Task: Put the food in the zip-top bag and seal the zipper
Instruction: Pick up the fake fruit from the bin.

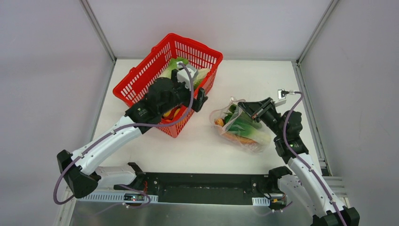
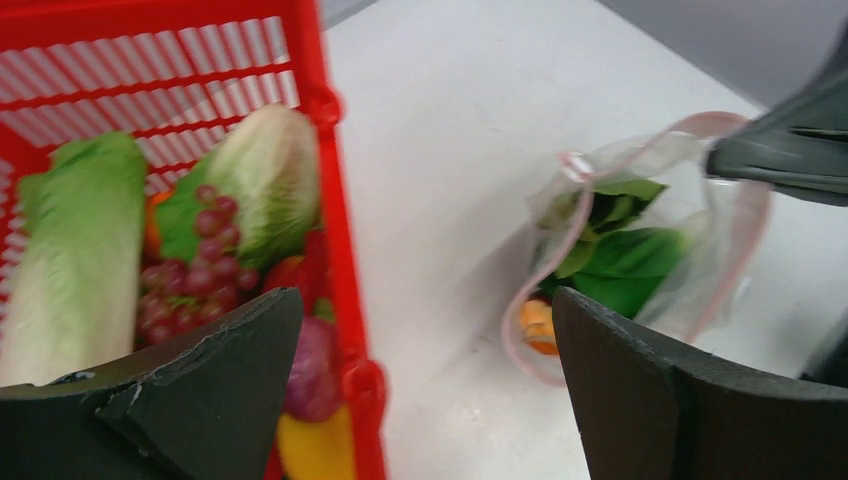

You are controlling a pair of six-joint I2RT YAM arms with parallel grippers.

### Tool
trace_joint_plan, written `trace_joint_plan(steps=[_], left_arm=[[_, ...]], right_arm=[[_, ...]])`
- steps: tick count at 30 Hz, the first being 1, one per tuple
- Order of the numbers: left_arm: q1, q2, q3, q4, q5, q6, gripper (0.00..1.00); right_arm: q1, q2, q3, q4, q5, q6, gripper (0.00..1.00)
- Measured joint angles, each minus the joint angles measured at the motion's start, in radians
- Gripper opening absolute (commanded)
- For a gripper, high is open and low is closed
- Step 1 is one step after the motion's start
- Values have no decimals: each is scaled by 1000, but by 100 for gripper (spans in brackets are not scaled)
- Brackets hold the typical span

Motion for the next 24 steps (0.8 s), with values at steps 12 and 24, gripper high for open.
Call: trace_joint_plan(steps=[12, 24], left_arm=[[246, 48, 92, -284, -157, -67, 99], [433, 394, 185, -381, -28, -159, 92]], right_arm=[[0, -12, 0, -8, 1, -28, 0], [-1, -28, 0, -15, 1, -28, 0]])
